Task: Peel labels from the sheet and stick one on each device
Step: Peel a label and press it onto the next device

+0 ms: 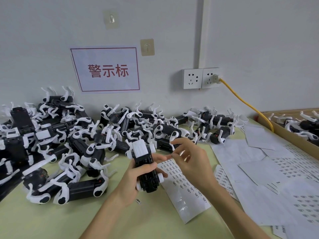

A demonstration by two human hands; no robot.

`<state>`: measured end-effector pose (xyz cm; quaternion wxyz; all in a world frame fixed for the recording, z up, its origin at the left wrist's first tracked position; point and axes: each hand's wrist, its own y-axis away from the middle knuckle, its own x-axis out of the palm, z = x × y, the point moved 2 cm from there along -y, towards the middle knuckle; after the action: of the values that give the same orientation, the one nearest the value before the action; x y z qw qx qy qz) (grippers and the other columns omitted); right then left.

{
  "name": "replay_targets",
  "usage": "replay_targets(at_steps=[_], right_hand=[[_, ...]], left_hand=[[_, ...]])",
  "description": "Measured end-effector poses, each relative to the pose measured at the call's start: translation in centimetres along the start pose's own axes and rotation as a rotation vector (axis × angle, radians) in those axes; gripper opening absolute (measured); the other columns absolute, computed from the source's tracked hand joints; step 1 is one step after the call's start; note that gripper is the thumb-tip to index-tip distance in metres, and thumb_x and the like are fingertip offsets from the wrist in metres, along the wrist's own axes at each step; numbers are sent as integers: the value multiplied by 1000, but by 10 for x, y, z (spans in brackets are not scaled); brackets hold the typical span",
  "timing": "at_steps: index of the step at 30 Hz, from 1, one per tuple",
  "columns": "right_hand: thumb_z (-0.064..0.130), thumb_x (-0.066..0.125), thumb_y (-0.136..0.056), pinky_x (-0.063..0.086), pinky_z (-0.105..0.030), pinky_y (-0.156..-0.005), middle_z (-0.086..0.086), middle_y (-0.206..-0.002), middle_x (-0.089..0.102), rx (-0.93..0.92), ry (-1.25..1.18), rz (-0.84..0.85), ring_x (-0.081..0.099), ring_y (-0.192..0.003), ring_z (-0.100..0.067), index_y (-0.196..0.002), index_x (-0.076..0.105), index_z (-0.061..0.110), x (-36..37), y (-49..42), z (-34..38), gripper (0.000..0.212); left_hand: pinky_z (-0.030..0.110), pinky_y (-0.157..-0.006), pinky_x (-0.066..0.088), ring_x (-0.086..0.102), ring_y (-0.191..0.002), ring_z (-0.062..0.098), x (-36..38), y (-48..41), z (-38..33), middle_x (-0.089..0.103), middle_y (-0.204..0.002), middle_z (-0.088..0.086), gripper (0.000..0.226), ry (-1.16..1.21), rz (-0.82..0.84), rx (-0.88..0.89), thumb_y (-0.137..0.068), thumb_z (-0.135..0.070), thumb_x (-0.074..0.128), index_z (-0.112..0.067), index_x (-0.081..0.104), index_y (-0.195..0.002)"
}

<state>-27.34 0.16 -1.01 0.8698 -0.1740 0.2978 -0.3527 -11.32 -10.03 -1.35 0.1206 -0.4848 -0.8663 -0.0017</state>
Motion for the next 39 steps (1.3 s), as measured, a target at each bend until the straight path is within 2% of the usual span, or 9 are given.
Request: replay_targets(at_steps=[4,7,11,15,17,25,31,35,39], right_hand=[[15,73,-90,44,-9,-67,23,-91,70,-9,29,-67,63,-84,-2,-112,67,37,-1,0,2,31],[27,73,-91,44,-8,-71,26,-102,68,58,21,-88,61,-94,2,-112,69,38,-2,0,2,24],[23,69,-95,46,-11,-70,17,-88,74,183,-186,-39,65,-80,0,-90,76,31,-5,-4,1,12],[27,72,-93,46,-24,-63,-5,-82,74,245,-314,67,59,-69,-9,-81,78,30,-3,-3,4,14],[26,73,-92,48,-22,-62,-5,-83,74,237,-330,82,60,-68,-7,-82,78,30,-2,-2,4,12],[20,73,-92,49,-18,-62,-4,-79,73,236,-320,82,62,-66,-6,-79,74,22,-2,-3,3,13],[17,69,-94,46,-24,-60,-9,-77,68,179,-286,50,59,-66,-14,-81,71,19,3,2,8,13],[18,68,-94,49,-40,-62,-3,-71,68,145,-284,33,57,-64,-15,-81,69,22,6,6,12,14],[16,64,-95,47,-37,-61,13,-71,71,114,-311,96,55,-63,-13,-84,66,17,8,9,15,12]], left_hand=[[33,-70,55,72,-96,33,0,-1,4,68,-128,22,43,64,-8,-34,-74,-38,76,-15,76,-111],[33,-77,57,73,-94,31,-2,-3,6,66,-136,14,37,155,-5,-11,-76,-35,75,-17,77,-108],[41,-94,50,72,-92,27,-5,-4,3,63,-141,12,47,227,25,21,-68,-42,89,-19,77,-107],[35,-86,56,72,-92,27,-4,-4,4,63,-141,13,50,228,36,18,-67,-43,90,-17,77,-108],[35,-84,57,72,-93,28,-5,-4,5,63,-140,13,50,218,32,16,-67,-42,89,-16,77,-108],[36,-86,54,72,-97,28,-8,-7,11,64,-140,11,37,143,-2,5,-79,-34,73,-19,76,-112],[44,-106,46,67,-118,35,-14,-11,12,64,-140,14,42,187,-45,-42,-92,-33,57,-16,71,-128],[44,-107,39,59,-130,41,-16,-10,12,63,-137,25,50,267,-85,-33,-96,-35,52,-8,62,-137],[52,-118,34,58,-131,40,-16,-10,12,61,-138,27,52,285,-89,-28,-99,-36,50,-5,59,-140]])
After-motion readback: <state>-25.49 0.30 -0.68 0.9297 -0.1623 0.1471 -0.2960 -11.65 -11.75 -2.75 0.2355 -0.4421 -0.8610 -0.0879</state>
